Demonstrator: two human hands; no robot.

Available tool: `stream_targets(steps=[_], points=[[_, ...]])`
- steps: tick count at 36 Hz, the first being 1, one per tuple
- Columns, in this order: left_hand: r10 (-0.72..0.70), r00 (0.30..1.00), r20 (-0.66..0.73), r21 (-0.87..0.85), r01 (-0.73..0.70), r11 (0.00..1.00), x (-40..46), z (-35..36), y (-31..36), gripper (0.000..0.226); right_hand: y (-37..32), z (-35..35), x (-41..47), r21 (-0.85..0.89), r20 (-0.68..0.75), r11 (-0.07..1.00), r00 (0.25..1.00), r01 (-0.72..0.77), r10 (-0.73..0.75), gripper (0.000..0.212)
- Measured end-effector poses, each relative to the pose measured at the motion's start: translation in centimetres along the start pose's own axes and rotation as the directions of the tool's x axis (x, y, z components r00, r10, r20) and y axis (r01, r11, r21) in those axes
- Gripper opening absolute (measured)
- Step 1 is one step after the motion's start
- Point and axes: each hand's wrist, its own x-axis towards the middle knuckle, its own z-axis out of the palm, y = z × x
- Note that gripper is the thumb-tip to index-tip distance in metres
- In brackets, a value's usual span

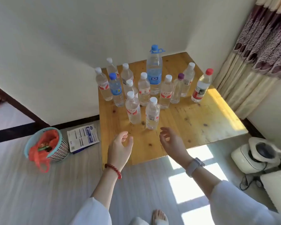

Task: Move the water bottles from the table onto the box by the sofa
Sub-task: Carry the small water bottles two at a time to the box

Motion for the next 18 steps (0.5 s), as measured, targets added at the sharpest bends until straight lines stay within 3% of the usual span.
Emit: stream_targets(steps=[7, 13, 15, 18], points=[[-0.16, 0.981, 0.11, -0.018, 0.163, 0.986, 8.6, 2.8, -3.6, 0.065, 2.7, 3.2, 7.5, -0.008, 0.034, 0.984, 0.983, -0.179, 0.179, 0.07], [-0.113, 0.976, 0.184, -0.039, 0.122, 0.992, 16.1, 6.2, -7.2, 0.101, 5.6, 5.9, 12.0, 0.078, 0.081, 0.96, 0.961, -0.27, 0.264, 0.093], [-0.038, 0.978, 0.203, -0.1, 0.059, 0.993, 18.3, 7.3, -8.3, 0.099, 6.3, 6.8, 13.2, 0.119, 0.083, 0.95, 0.956, -0.289, 0.281, 0.092], [0.076, 0.966, 0.246, -0.249, -0.012, 0.968, 20.7, 8.9, -9.4, 0.076, 6.8, 7.5, 14.5, 0.194, 0.091, 0.915, 0.935, -0.353, 0.342, 0.086]])
